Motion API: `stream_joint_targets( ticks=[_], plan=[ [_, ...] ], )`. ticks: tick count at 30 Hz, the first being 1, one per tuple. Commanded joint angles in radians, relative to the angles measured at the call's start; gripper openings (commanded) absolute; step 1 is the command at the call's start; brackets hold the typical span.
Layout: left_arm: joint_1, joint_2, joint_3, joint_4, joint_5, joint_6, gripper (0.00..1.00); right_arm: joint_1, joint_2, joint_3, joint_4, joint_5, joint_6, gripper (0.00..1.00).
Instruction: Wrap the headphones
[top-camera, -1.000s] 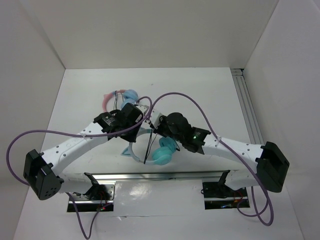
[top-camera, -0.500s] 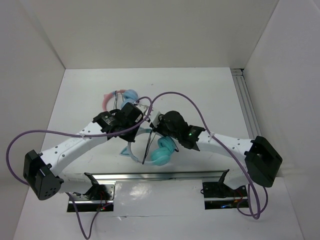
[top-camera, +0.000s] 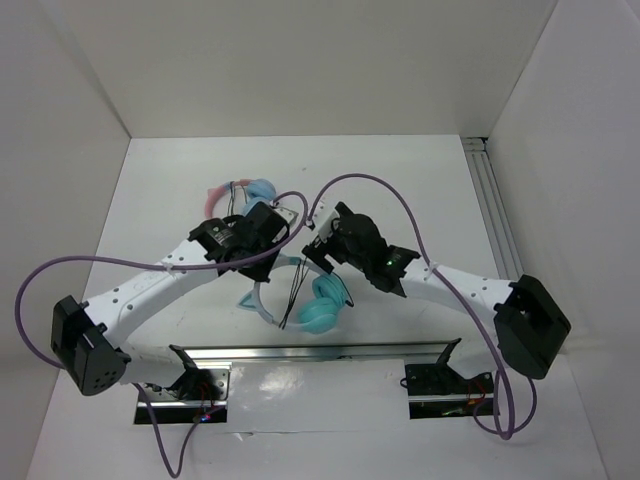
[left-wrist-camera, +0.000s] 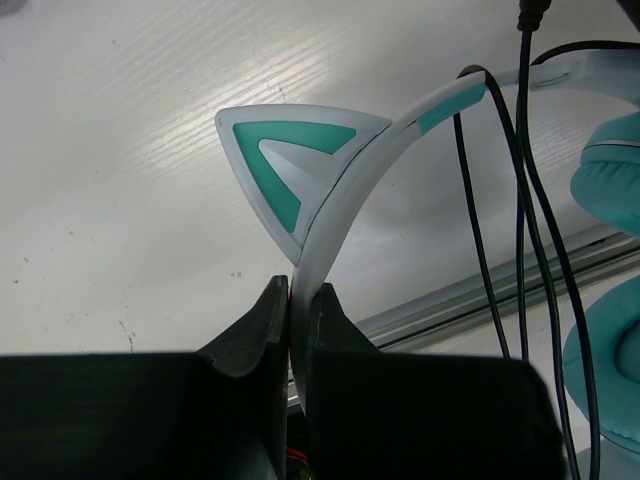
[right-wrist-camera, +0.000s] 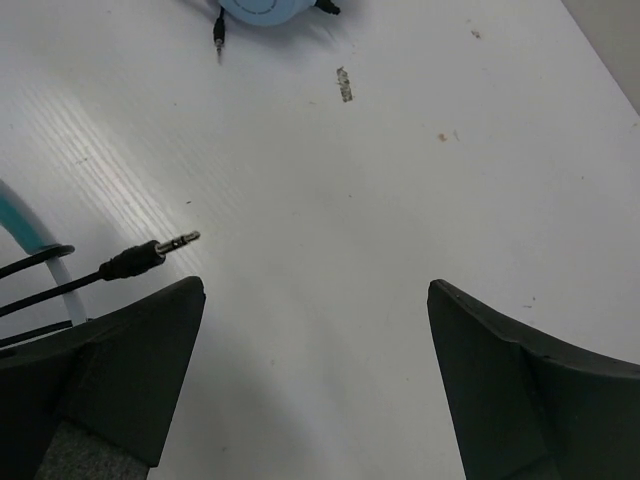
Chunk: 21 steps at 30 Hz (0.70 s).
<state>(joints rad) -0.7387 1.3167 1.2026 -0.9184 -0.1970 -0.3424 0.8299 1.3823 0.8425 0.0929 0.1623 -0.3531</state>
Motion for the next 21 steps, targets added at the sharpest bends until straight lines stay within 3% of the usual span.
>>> stream_joint_targets(
  ticks=[1,5,8,12,17,21],
  plan=[
    [-0.005,-0.001,0.068,0.096,0.025,-0.037,0.0,-0.023,-0.063,-0.017,0.05,0.003,0.046,1.0],
    [0.018,0.009,0.058,0.107,0.004,-0.073,0.0,-0.034,-0.123,-0.017,0.05,0.077,0.085,1.0],
    [0.028,0.036,0.058,0.13,-0.018,-0.113,0.0,-0.034,-0.17,0.009,0.05,0.238,0.14,1.0],
    [0.028,0.134,0.089,0.213,-0.018,-0.144,0.0,-0.121,-0.218,0.067,-0.002,0.405,0.242,1.0],
    [0.038,0.301,0.164,0.383,-0.044,-0.055,0.0,-0.15,-0.287,0.136,-0.119,0.424,0.312,1.0],
    [0.09,0.53,0.366,0.428,-0.044,0.028,0.0,-0.15,-0.305,0.199,-0.267,0.413,0.394,1.0]
  ],
)
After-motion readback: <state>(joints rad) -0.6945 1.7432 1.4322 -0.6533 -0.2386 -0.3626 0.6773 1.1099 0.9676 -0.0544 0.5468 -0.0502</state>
